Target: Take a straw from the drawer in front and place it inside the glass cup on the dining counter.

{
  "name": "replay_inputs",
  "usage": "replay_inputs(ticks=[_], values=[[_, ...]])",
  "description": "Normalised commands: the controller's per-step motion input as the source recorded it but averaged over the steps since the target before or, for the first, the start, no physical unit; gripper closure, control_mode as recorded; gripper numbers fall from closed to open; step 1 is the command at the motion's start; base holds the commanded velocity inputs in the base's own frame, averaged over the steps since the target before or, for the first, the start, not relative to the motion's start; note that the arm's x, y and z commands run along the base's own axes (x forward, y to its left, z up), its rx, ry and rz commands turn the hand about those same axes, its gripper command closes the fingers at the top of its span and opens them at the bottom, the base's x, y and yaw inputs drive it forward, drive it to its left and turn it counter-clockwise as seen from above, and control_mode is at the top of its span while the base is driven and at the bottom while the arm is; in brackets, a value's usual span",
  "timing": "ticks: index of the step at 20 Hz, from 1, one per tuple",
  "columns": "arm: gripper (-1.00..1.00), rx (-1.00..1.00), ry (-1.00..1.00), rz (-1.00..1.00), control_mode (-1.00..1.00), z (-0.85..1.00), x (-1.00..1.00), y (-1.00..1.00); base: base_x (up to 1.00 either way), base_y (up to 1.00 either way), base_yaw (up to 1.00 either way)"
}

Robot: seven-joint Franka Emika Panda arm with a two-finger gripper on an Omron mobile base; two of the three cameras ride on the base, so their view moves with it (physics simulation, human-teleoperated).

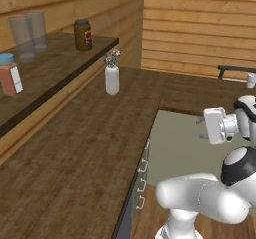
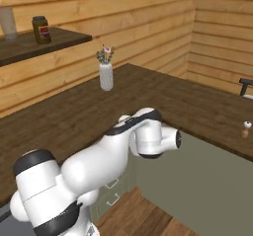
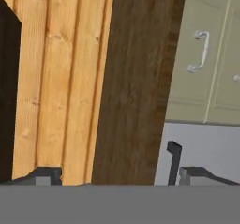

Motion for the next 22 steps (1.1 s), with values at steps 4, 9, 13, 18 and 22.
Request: replay_inputs(ticks=[4,9,13,18,22], values=[[-1.0,0.13,-0.03,0.0,-1.0,-0.63,0.1,0.3,0.0,0.0,0.0],[-1.0,0.04,-0.06,0.0,-1.0,-0.59,0.0,0.47,0.0,0.0,0.0],[-1.0,0.0,-0.18,0.0,-1.0,-0.44,0.0,0.55,0.0,0.0,0.0],[-1.0,0.0,-0.2,0.0,-1.0,-0.3,0.12,0.46,0.0,0.0,0.0],[-1.0,0.0,-0.16,0.0,-1.0,-0.18,0.44,0.22,0.0,0.0,0.0]])
